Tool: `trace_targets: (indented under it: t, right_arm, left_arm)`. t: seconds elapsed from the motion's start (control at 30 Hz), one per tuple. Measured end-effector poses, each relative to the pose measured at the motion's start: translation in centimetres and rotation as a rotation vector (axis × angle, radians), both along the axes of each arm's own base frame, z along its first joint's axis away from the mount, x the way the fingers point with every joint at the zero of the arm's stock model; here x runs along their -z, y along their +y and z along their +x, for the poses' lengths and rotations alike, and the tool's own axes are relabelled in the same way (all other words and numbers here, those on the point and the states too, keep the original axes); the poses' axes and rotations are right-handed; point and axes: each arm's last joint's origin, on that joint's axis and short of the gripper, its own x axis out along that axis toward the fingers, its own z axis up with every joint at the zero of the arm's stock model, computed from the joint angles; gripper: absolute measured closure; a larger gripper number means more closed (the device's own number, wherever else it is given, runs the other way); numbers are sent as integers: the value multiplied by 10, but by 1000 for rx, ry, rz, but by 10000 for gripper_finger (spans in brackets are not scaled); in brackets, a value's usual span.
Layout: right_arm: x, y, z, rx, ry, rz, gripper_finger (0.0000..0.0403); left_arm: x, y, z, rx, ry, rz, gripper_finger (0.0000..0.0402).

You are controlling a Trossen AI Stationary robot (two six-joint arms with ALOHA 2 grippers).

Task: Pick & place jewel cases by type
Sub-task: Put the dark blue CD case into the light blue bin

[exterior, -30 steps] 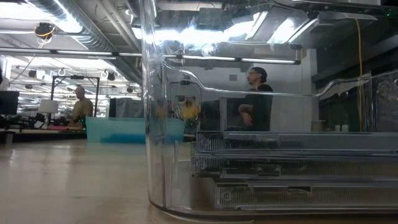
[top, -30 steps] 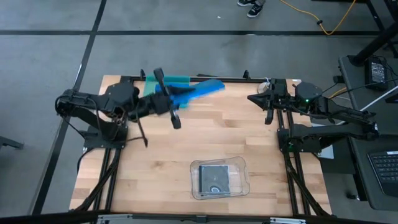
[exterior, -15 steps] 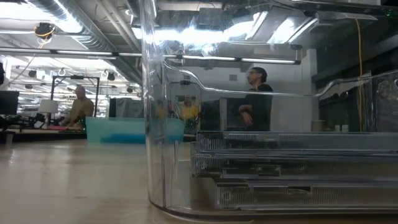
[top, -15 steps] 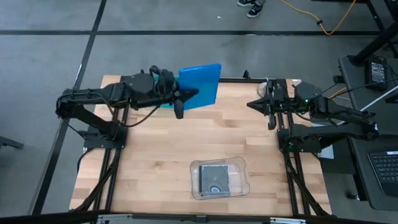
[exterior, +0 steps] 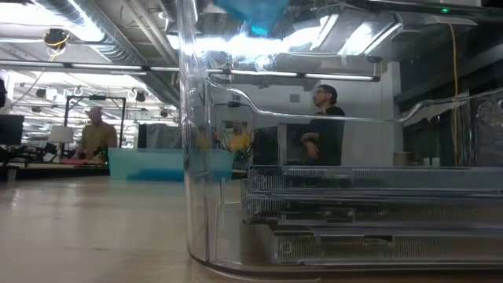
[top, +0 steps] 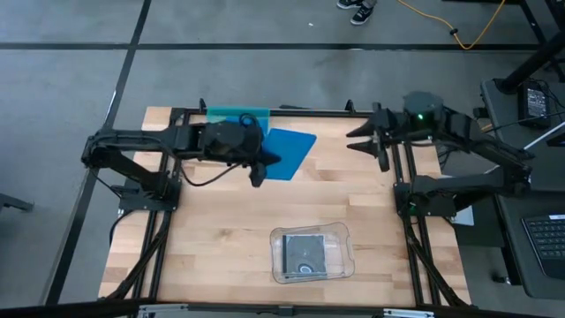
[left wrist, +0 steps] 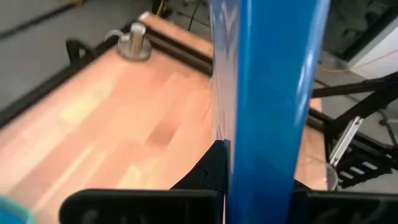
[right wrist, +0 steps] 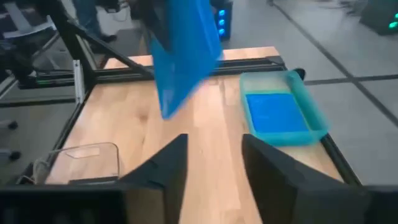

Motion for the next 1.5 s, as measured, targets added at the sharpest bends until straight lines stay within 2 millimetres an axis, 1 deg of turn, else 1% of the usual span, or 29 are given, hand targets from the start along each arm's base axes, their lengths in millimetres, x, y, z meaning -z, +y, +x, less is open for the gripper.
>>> trace_targets:
  t: [0.1, 0.17, 0.27, 0.37, 0.57, 0.67, 0.73, 0.87, 1.03, 1.13, 1.23, 1.33, 1.5]
  right_arm:
    - [-11, -5, 16, -45, 38, 5, 214]
    - [-16, -9, 30, -81, 58, 18, 194]
    - [-18, -15, 51, -118, 94, 24, 172]
    - [-14, -23, 72, -138, 132, 7, 158]
    - [-4, -35, 111, -199, 174, 21, 153]
    - [2, -39, 128, -242, 188, 60, 153]
    - [5, -40, 138, -290, 190, 98, 153]
    - [11, -37, 152, -373, 193, 147, 153]
    - [21, -33, 162, -402, 224, 170, 153]
    - [26, -32, 167, -403, 241, 189, 162]
    - [29, -32, 169, -396, 253, 206, 184]
    - [31, -33, 171, -394, 258, 211, 218]
    - [30, -33, 170, -382, 262, 228, 292]
  left_arm:
    - [16, 3, 3, -3, 44, -31, 396]
    - [23, 5, 3, 5, 61, -44, 396]
    - [29, 8, 4, 16, 66, -58, 397]
    - [36, 9, 5, 51, 68, -88, 397]
    - [45, 7, 10, 105, 92, -123, 396]
    - [46, 6, 14, 126, 75, -110, 396]
    - [49, 6, 14, 137, 99, -113, 396]
    - [51, 5, 17, 157, 100, -115, 397]
    - [53, 7, 19, 160, 102, -104, 396]
    - [52, 11, 19, 155, 95, -109, 396]
    - [51, 16, 19, 149, 86, -114, 396]
    - [50, 19, 19, 158, 73, -123, 395]
    - [51, 19, 19, 177, 78, -101, 388]
